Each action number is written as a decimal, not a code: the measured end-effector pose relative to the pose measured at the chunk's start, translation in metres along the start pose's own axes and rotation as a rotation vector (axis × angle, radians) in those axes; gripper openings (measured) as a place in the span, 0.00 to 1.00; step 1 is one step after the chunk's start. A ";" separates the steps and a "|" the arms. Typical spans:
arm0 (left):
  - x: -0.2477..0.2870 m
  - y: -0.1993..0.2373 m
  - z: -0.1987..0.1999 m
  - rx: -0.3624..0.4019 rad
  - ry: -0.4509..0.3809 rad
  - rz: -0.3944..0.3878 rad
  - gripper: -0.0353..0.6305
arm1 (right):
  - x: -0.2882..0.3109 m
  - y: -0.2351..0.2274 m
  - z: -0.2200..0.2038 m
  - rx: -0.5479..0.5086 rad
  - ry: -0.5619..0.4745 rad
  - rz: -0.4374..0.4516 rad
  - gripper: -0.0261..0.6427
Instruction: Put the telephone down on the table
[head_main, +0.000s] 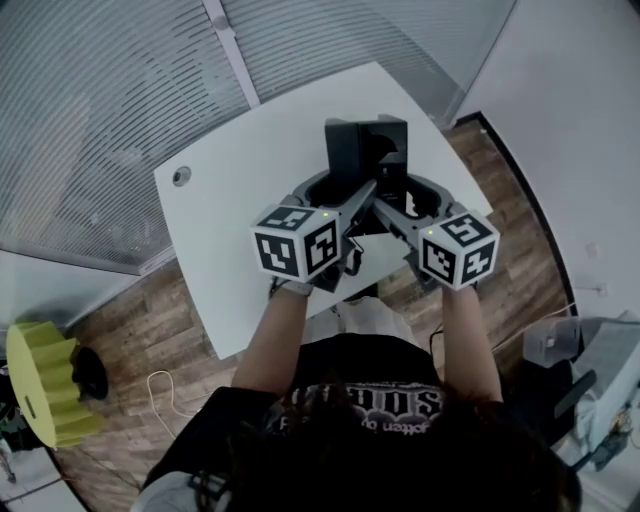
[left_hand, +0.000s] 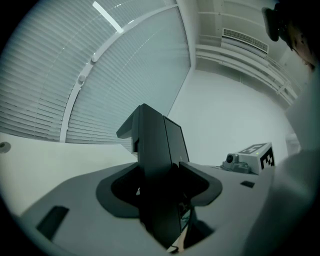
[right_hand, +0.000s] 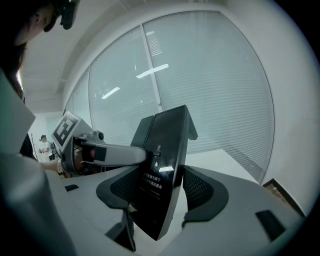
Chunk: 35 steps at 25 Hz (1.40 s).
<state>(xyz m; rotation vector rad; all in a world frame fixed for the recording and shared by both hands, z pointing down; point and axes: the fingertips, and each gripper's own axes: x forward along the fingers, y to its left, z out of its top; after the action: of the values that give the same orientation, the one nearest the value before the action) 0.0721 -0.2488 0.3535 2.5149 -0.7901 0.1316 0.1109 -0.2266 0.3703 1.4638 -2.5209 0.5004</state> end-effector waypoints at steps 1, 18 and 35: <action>0.004 0.003 0.001 -0.004 -0.001 0.004 0.41 | 0.003 -0.004 0.001 -0.001 0.004 0.004 0.46; 0.078 0.077 0.030 -0.078 -0.021 0.128 0.41 | 0.088 -0.076 0.021 -0.003 0.080 0.123 0.46; 0.124 0.142 0.013 -0.178 0.022 0.229 0.41 | 0.153 -0.119 -0.005 0.041 0.191 0.205 0.46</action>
<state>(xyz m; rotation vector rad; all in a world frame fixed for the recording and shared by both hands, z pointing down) 0.0948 -0.4189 0.4321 2.2481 -1.0328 0.1595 0.1382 -0.4026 0.4471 1.1158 -2.5312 0.6933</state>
